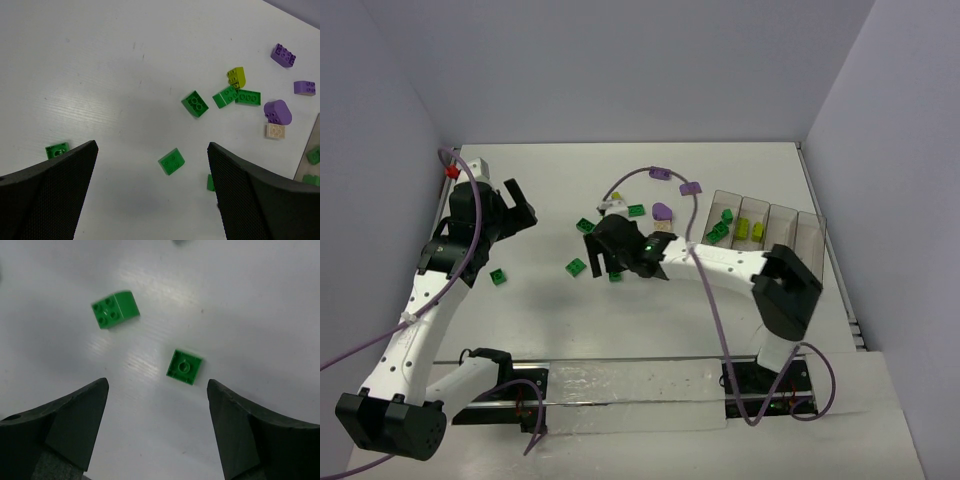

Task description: Sort the legos into containers by color

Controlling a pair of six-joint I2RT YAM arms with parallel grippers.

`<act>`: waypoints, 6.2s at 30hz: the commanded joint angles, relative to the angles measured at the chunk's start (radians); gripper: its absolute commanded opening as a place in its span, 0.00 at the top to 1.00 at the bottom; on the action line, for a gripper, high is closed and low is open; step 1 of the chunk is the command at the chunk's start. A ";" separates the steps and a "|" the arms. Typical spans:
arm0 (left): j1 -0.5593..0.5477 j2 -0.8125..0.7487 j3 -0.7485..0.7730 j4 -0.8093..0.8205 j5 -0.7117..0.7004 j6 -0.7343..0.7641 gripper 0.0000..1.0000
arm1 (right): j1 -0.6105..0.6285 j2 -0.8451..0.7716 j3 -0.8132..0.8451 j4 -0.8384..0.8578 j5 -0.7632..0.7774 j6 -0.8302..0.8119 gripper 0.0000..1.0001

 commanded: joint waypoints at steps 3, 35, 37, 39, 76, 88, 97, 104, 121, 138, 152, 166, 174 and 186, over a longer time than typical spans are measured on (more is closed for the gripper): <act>-0.006 -0.026 0.021 0.005 -0.002 0.000 0.01 | 0.031 0.205 0.132 -0.120 0.039 0.043 0.11; -0.006 -0.002 0.027 0.012 0.002 0.001 0.01 | -0.381 -0.187 -0.120 -0.100 0.221 0.063 0.83; -0.007 0.001 0.027 0.011 0.008 -0.001 0.01 | -0.482 -0.236 -0.173 -0.086 0.198 0.063 0.82; -0.008 0.004 0.026 0.012 0.008 -0.004 0.01 | -0.558 -0.269 -0.215 -0.068 0.183 0.060 0.81; 0.320 0.296 0.017 -0.219 -0.104 -0.285 0.04 | -0.644 -0.293 -0.258 0.075 0.034 -0.024 0.25; 0.338 0.515 -0.032 -0.094 -0.043 -0.261 0.04 | -0.576 -0.359 -0.289 0.074 -0.001 -0.012 0.22; 0.339 0.575 -0.117 -0.023 -0.038 -0.290 0.22 | -0.576 -0.387 -0.310 0.064 0.006 -0.012 0.22; 0.338 0.551 -0.130 0.003 -0.022 -0.286 0.54 | -0.576 -0.405 -0.306 0.054 0.011 -0.017 0.22; -0.363 0.556 0.206 -0.108 -0.115 -0.244 0.84 | -0.573 -0.512 -0.325 0.011 0.040 -0.011 0.22; -0.629 1.036 0.545 -0.026 0.002 -0.227 0.62 | -0.574 -0.624 -0.357 -0.066 0.132 -0.017 0.22; -0.611 0.892 0.627 -0.138 -0.100 -0.225 0.01 | -0.556 -0.587 -0.326 -0.083 0.070 -0.055 0.22; -0.211 0.453 0.200 -0.144 -0.089 -0.222 0.01 | -0.230 -0.190 -0.204 -0.022 -0.049 -0.078 0.18; -0.192 0.444 0.122 -0.104 -0.073 -0.220 0.01 | -0.221 0.062 -0.067 -0.058 -0.056 0.045 0.17; -0.192 0.399 0.082 -0.070 -0.072 -0.221 0.01 | -0.215 0.231 0.039 -0.054 -0.098 0.069 0.33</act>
